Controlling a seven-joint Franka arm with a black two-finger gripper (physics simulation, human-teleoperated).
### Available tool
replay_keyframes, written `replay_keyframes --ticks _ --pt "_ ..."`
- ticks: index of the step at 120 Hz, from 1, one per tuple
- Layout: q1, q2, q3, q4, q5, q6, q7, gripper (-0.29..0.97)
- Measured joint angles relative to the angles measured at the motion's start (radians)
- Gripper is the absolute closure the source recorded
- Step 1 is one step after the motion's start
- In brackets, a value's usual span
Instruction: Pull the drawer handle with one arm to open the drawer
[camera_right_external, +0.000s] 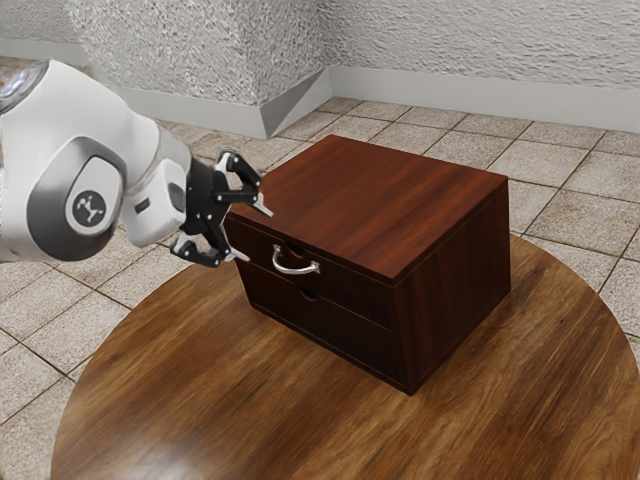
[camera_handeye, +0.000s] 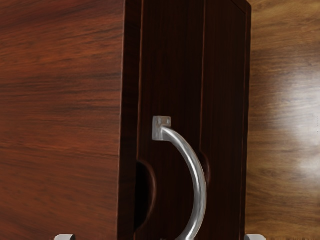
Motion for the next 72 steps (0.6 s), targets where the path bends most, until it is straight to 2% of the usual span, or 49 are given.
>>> replay_keyframes --ticks 57,72 --pt "-0.004 0.041 0.013 -0.067 0.001 0.057 0.079 0.31" --pt "-0.007 0.057 0.013 -0.067 -0.003 0.071 0.09 0.37"
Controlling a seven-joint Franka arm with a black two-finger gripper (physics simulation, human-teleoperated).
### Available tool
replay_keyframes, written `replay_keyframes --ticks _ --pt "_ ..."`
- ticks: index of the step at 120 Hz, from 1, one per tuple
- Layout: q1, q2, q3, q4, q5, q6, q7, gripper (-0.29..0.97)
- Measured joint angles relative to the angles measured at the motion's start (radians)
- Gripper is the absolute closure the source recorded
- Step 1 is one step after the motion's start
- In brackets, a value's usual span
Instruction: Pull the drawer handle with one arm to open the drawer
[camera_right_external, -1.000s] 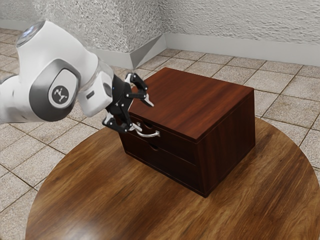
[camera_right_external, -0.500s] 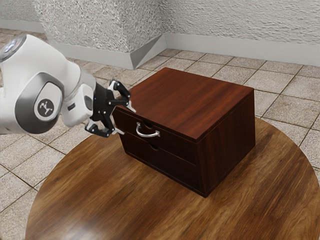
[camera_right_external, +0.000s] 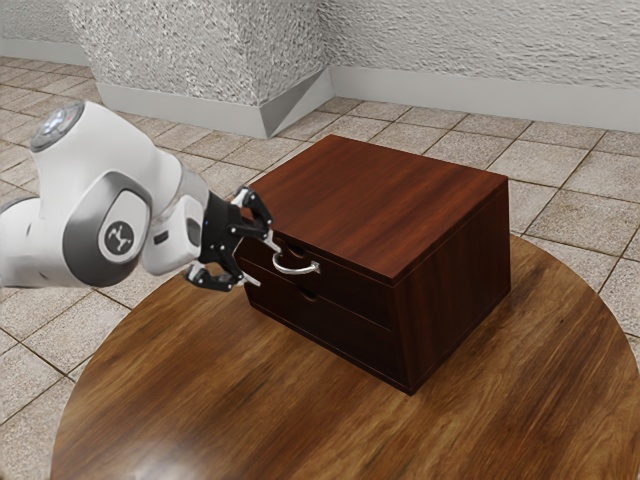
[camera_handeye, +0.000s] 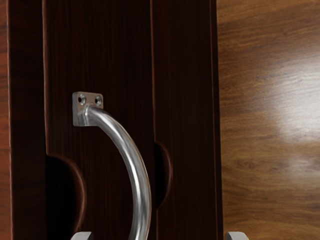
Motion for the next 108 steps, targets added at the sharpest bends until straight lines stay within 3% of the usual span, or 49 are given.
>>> replay_keyframes --ticks 33,108 --pt "0.0 0.022 0.0 -0.003 -0.007 0.018 0.016 0.47" --pt "-0.026 0.017 -0.008 -0.024 -0.01 0.028 0.037 0.53"
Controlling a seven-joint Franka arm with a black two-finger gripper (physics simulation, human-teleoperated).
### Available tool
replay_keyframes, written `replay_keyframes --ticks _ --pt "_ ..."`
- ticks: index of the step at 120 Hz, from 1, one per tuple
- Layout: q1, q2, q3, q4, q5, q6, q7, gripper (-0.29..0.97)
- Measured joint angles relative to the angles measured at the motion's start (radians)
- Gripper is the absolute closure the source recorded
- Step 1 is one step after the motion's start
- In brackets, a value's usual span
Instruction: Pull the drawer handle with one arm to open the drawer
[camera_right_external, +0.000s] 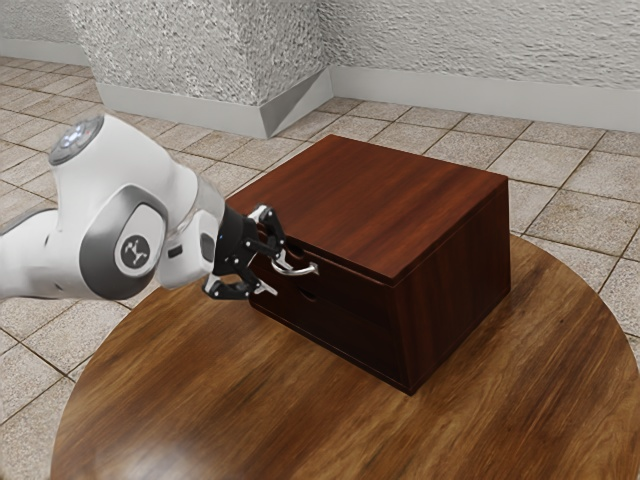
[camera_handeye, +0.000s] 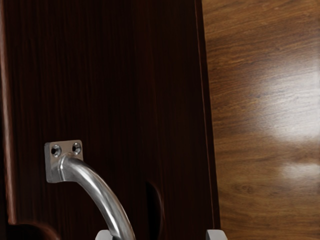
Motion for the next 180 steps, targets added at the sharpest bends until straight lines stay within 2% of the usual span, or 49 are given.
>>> replay_keyframes --ticks 54,180 --pt "-0.002 -0.038 0.006 -0.034 -0.009 0.0 0.003 0.63" --pt "-0.002 -0.173 0.037 -0.163 -0.015 -0.008 0.008 0.64"
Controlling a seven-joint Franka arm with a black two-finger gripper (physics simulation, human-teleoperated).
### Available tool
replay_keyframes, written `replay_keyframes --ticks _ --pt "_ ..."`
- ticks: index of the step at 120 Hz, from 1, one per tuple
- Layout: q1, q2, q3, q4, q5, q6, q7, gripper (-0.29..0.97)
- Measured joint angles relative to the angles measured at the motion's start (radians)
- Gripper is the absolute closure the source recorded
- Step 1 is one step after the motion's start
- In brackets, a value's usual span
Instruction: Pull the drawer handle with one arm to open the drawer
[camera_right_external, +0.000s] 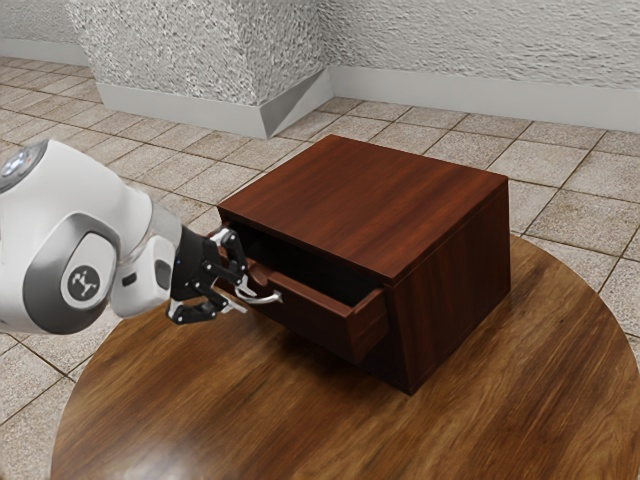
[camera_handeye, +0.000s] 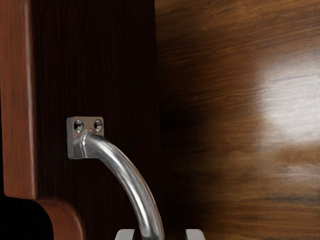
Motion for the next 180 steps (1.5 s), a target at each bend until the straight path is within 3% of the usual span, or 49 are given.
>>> replay_keyframes --ticks 180 --pt "-0.014 -0.142 -0.002 -0.11 -0.002 -0.045 0.012 0.66"
